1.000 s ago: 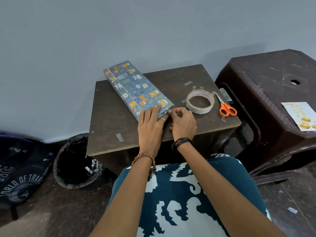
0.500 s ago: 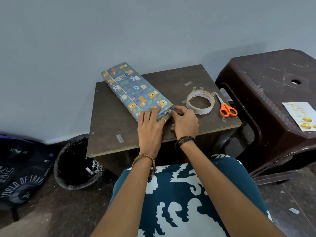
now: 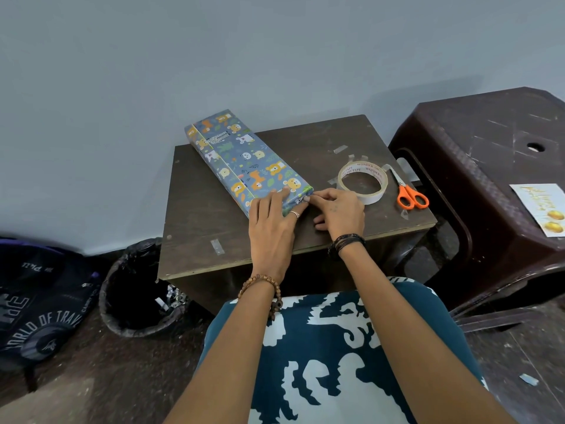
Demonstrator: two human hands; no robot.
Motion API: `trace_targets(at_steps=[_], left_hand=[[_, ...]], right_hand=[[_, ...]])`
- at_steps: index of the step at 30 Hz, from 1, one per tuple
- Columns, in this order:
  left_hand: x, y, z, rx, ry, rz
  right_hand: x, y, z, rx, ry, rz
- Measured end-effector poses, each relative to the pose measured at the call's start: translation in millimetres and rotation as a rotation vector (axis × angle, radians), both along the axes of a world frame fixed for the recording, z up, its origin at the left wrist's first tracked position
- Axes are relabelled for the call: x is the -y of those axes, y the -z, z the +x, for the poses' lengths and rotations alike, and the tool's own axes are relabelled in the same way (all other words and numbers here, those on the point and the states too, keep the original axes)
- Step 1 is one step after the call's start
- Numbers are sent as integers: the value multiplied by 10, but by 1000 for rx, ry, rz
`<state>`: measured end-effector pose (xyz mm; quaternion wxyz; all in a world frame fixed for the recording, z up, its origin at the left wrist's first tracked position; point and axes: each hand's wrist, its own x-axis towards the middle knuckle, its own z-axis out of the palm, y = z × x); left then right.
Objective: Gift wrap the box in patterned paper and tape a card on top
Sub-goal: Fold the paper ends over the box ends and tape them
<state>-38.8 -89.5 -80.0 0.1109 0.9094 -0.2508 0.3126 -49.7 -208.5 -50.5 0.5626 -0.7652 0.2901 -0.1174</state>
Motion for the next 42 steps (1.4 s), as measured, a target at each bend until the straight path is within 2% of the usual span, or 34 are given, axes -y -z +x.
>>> trace_targets(at_steps=[12, 20, 23, 25, 30, 32, 35, 38, 42], left_hand=[[-14, -33, -9, -18, -6, -15], [155, -139, -64, -90, -82, -25], [213, -238, -64, -189, -120, -49], [226, -360, -65, -318, -102, -60], [6, -723, 239, -673, 204, -127], [-123, -769, 423, -688, 345, 63], [-234, -661, 650, -623, 369, 442], [-170, -506, 715, -576, 296, 473], [-11, -456, 633, -541, 152, 431]], right_hand=[[68, 3, 23, 11, -53, 77], [-42, 32, 31, 32, -7, -91], [-100, 27, 63, 114, 73, -89], [-102, 16, 76, 119, 95, -96], [-65, 35, 85, 213, 79, 52], [-79, 64, 92, 248, 44, 68], [-129, 56, 114, 303, -2, 104], [-169, 14, 165, 296, -54, 222], [-151, -11, 251, 289, -92, 266]])
